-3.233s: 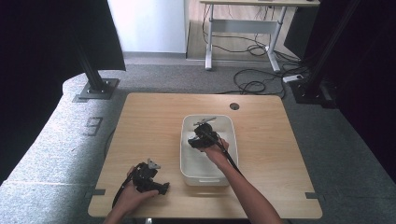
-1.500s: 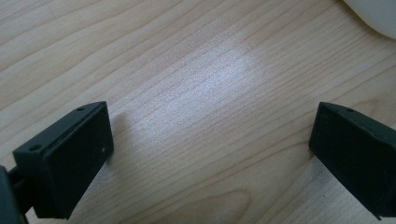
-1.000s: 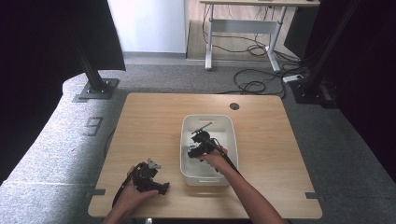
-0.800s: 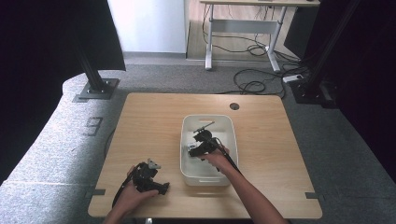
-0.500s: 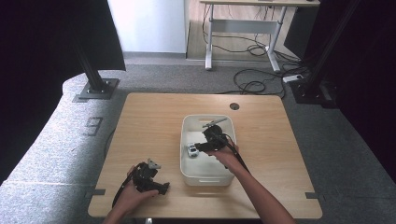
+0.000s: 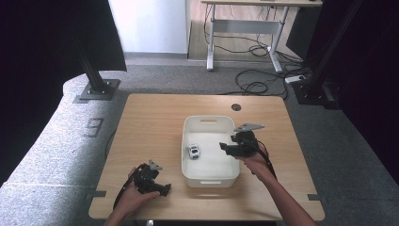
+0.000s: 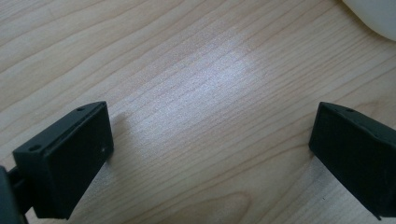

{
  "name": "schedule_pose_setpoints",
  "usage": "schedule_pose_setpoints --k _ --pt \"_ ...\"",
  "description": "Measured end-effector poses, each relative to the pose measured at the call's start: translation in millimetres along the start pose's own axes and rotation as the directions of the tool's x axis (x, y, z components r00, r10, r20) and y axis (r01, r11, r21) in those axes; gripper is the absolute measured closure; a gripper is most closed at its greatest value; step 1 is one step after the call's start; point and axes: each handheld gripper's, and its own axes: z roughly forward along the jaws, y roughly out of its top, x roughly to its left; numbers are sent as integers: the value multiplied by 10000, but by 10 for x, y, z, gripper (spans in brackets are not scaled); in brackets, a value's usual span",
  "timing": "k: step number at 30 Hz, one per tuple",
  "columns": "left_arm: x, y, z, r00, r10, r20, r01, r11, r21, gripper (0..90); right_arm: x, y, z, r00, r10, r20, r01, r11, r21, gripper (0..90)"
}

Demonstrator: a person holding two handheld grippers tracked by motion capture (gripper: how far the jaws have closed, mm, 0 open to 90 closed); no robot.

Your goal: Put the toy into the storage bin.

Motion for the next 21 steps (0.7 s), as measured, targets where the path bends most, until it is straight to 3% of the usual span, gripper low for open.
schedule_pose_setpoints --k 4,12,21 --pt "1 0 2 10000 4 17 -4 10000 -24 0 -118 -99 -167 9994 58 355 -48 9997 -259 379" --pt "-2 10 7 10000 -5 0 5 10000 -12 0 -316 -366 -457 9978 401 533 -367 9974 -628 378" --pt "-1 19 13 10000 11 20 -11 10000 -7 0 -567 -741 -595 9934 832 793 -789 9953 -559 377"
